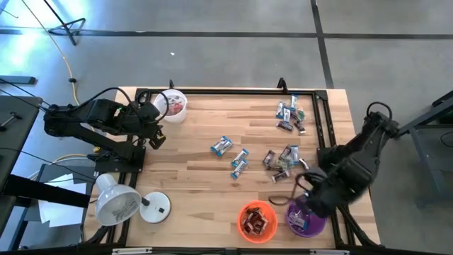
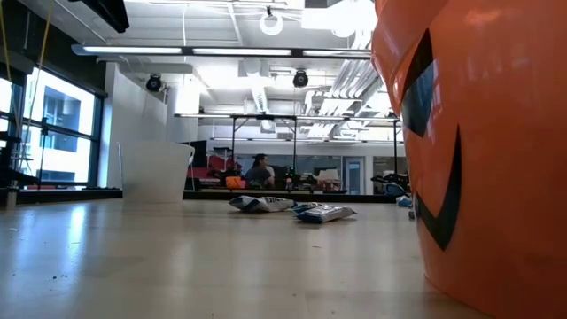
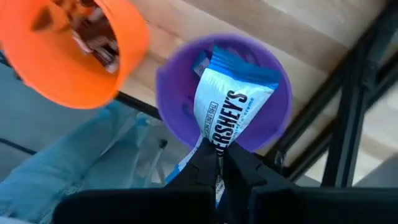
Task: Organize candy in baskets
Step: Put the white chocolate into the purple bucket
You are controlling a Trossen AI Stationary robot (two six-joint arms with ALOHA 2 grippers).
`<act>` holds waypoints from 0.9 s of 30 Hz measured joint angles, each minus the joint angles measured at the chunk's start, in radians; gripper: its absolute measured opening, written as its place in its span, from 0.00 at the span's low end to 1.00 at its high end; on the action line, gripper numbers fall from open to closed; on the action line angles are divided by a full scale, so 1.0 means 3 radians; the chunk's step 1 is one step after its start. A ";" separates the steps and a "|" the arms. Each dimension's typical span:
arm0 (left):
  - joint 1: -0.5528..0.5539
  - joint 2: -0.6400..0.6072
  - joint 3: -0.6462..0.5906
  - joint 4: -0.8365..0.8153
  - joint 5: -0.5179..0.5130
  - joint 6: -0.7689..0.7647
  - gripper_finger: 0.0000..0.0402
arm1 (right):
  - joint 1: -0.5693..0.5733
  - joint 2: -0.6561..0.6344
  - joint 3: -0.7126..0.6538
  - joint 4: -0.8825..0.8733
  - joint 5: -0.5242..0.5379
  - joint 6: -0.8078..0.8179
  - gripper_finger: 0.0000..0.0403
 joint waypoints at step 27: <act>0.0000 0.0000 0.0000 -0.0001 0.0076 -0.0045 0.22 | -0.0507 0.0180 0.0000 -0.0077 0.0690 -0.1770 0.44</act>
